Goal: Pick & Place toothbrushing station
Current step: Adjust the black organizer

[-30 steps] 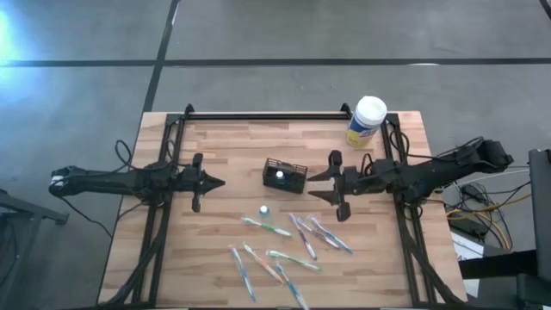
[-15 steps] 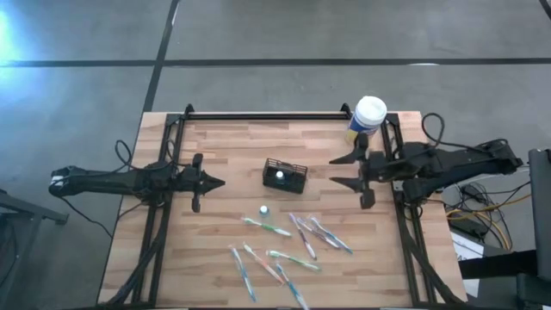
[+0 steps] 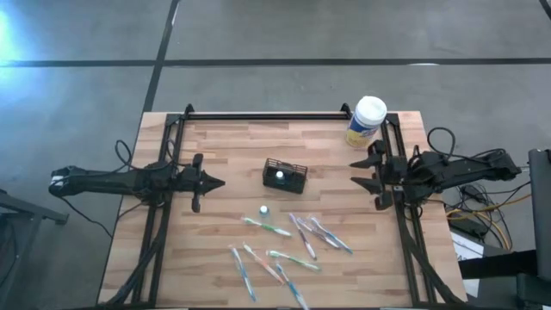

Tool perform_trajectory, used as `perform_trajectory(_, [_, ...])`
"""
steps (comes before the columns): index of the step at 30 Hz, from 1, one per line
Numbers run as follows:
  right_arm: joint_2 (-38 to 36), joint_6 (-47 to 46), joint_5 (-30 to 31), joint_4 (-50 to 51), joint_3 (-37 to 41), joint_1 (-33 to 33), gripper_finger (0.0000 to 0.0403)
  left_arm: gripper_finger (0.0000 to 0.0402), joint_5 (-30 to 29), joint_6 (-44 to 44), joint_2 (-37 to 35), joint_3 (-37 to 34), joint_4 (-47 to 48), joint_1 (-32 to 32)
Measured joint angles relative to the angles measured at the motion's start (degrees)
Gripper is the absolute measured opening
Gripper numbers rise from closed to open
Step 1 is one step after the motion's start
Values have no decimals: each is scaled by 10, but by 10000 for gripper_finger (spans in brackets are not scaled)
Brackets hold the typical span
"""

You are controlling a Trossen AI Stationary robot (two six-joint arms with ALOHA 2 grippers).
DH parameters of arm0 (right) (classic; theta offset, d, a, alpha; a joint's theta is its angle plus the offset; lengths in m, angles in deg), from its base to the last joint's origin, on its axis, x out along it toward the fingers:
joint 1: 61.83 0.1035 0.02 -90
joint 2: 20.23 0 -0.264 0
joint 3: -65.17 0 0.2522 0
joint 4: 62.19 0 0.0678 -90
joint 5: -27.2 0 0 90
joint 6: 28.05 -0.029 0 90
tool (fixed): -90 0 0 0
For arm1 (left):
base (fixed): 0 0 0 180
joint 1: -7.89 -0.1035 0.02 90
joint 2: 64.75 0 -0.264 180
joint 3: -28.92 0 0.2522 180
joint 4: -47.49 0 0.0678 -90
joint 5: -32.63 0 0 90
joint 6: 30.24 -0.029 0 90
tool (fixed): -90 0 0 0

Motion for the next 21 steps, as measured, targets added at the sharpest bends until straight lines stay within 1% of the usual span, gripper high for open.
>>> perform_trajectory(6, [-97,-8,11,-38,88,0,164,19,0,0,0,0,0,0])
perform_trajectory(11, [-132,-32,14,-121,183,0,164,16,0,0,0,0,0,0])
perform_trajectory(13, [-137,-36,24,-161,215,0,164,16,-5,5,1,0,0,0])
perform_trajectory(16, [-130,-57,55,-119,211,0,164,16,-42,38,15,0,0,0])
perform_trajectory(19, [-103,-58,62,-117,207,0,164,8,-64,46,52,0,0,-1])
perform_trajectory(21, [-77,-60,73,-119,200,0,164,5,-86,44,85,0,-16,-2])
